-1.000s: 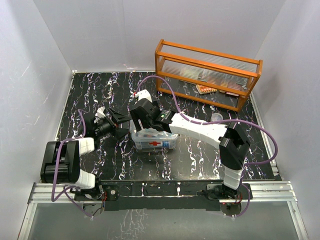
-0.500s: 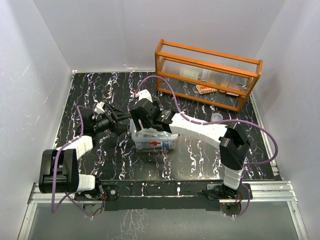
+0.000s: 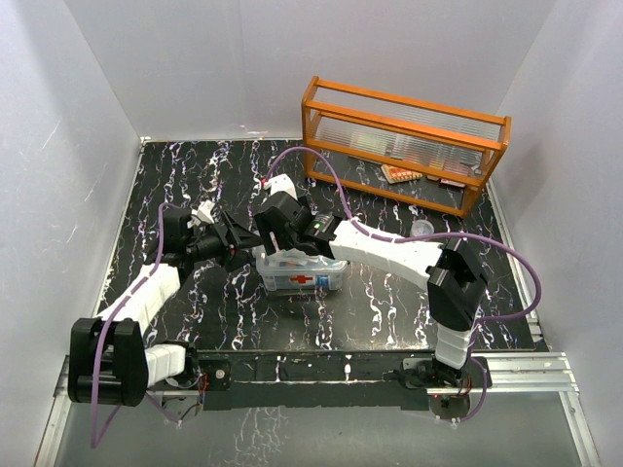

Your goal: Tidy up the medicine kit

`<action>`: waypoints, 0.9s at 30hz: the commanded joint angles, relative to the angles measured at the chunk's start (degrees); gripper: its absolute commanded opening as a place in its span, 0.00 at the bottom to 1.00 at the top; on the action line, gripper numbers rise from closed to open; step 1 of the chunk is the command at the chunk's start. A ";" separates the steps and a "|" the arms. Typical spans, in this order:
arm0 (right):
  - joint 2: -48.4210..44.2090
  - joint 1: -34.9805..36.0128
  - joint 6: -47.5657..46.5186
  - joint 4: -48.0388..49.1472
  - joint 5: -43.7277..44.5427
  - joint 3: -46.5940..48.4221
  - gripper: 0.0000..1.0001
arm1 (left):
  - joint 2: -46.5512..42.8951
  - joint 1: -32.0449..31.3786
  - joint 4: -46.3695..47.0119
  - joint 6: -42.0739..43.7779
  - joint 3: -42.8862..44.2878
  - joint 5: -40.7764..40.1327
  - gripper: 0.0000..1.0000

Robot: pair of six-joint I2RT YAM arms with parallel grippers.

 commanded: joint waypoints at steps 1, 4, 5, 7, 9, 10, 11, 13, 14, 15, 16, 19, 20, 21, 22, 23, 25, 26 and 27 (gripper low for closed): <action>0.13 -0.41 0.07 -4.76 -0.35 -2.07 0.73 | -3.07 -2.70 -15.22 9.70 7.38 -8.54 0.69; -0.07 -0.50 0.16 -4.45 -0.44 -2.39 0.73 | -3.93 -3.86 -19.55 12.80 9.67 -11.20 0.68; -0.10 -0.52 0.29 -4.35 -0.44 -2.50 0.73 | -3.89 -4.24 -20.34 13.42 10.25 -11.49 0.67; -0.14 -0.65 0.33 -4.25 -0.57 -2.66 0.72 | -3.57 -5.32 -21.52 14.22 10.91 -11.93 0.66; -0.12 -0.77 0.48 -4.15 -0.56 -2.76 0.72 | -3.35 -6.50 -22.09 14.34 11.14 -12.38 0.64; -0.12 -0.85 0.58 -4.14 -0.62 -2.79 0.72 | -3.28 -7.05 -22.29 14.39 11.19 -12.60 0.63; -0.05 -0.90 0.64 -4.14 -0.66 -2.74 0.72 | -3.31 -7.82 -22.77 14.56 11.27 -13.04 0.61; -0.01 -0.98 0.70 -4.08 -0.82 -2.71 0.72 | -3.33 -8.76 -24.77 15.67 11.97 -15.11 0.59; 0.07 -1.01 0.68 -4.05 -0.84 -2.63 0.72 | -3.29 -9.09 -25.97 16.41 12.46 -16.42 0.58; 0.11 -1.05 0.68 -4.09 -0.92 -2.58 0.72 | -3.17 -9.27 -26.92 16.98 12.83 -17.39 0.57; 0.24 -1.09 0.70 -4.10 -0.97 -2.47 0.72 | -3.06 -9.52 -27.73 17.57 13.17 -18.03 0.56; 0.54 -1.15 0.60 -4.16 -1.11 -2.29 0.72 | -2.65 -10.12 -29.10 18.68 13.65 -19.25 0.50; 0.67 -1.18 0.59 -4.16 -1.11 -2.27 0.72 | -2.52 -10.31 -29.13 18.83 13.65 -19.31 0.47; 0.70 -1.19 0.59 -4.14 -1.18 -2.27 0.72 | -2.34 -10.49 -29.15 18.94 13.64 -19.27 0.44; 0.70 -1.22 0.62 -4.15 -1.19 -2.31 0.72 | -2.31 -10.80 -29.15 19.00 13.63 -19.34 0.41; 0.73 -1.23 0.67 -4.14 -1.18 -2.37 0.72 | -2.21 -11.01 -29.25 19.05 13.71 -19.54 0.40; 0.74 -1.31 0.68 -4.14 -1.20 -2.36 0.71 | -2.03 -11.33 -29.67 19.01 13.87 -20.15 0.38; 0.74 -1.36 0.68 -4.14 -1.20 -2.31 0.71 | -1.94 -11.56 -30.00 19.18 14.10 -20.52 0.37; 0.76 -1.41 0.68 -4.14 -1.26 -2.27 0.71 | -1.87 -11.80 -30.57 19.56 14.34 -21.19 0.36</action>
